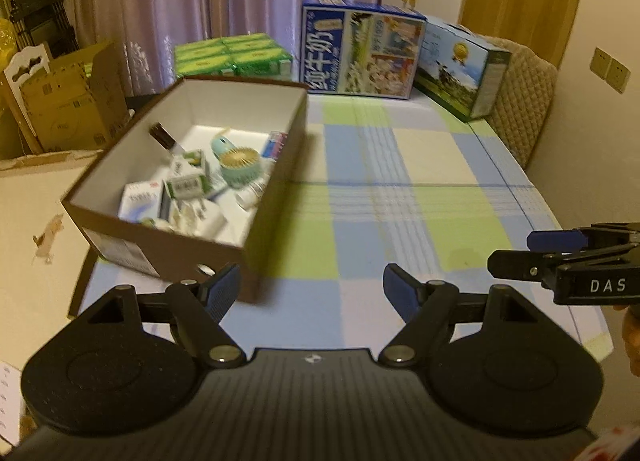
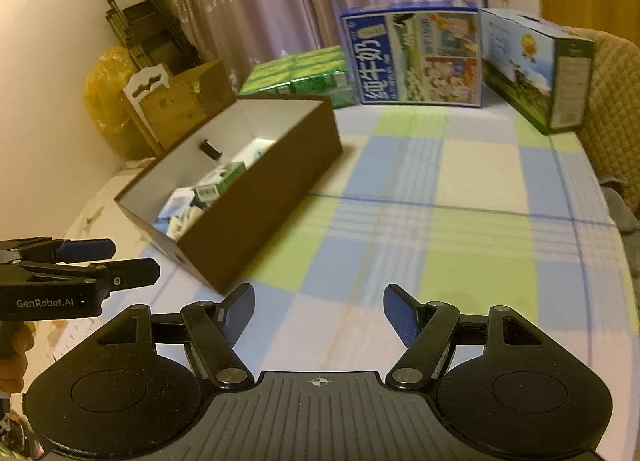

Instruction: Organize rigid objects

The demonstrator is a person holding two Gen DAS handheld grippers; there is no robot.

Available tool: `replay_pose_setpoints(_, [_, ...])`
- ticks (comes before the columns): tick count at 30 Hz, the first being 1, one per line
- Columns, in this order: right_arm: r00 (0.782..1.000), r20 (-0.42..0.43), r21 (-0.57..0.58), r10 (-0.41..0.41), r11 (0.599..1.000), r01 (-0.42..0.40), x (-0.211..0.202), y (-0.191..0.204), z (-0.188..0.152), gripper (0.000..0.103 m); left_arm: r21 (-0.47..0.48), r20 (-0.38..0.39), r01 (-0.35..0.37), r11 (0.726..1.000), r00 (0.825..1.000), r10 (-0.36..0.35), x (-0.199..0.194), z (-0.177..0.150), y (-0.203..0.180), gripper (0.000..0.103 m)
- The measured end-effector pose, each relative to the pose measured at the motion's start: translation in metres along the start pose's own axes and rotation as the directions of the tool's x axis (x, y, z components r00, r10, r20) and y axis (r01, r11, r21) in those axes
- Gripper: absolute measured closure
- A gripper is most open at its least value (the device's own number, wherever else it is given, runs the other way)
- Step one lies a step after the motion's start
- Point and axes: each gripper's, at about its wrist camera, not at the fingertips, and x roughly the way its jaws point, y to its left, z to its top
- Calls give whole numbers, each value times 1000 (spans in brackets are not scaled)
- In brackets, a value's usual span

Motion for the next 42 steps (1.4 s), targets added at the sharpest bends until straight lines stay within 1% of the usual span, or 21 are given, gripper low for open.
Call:
replay_pose_setpoints(8, [999, -14, 20, -40, 999, 40, -44, -18, -36, 35, 29, -29, 12, 999, 1000, -12, -17, -31, -48, 28])
replay_pose_setpoints(17, [998, -38, 53, -57, 997, 59, -71, -29, -67, 35, 39, -37, 32, 999, 999, -31, -37, -57, -78, 28])
replay_pose_setpoints(27, [997, -51, 51, -58, 997, 60, -84, -24, -84, 35, 36, -42, 29, 999, 999, -28, -50, -75, -89, 28])
replay_pose_setpoints(42, [997, -48, 60, -60, 996, 63, -89, -23, -89, 35, 40, -36, 33, 999, 999, -31, -57, -79, -95, 28])
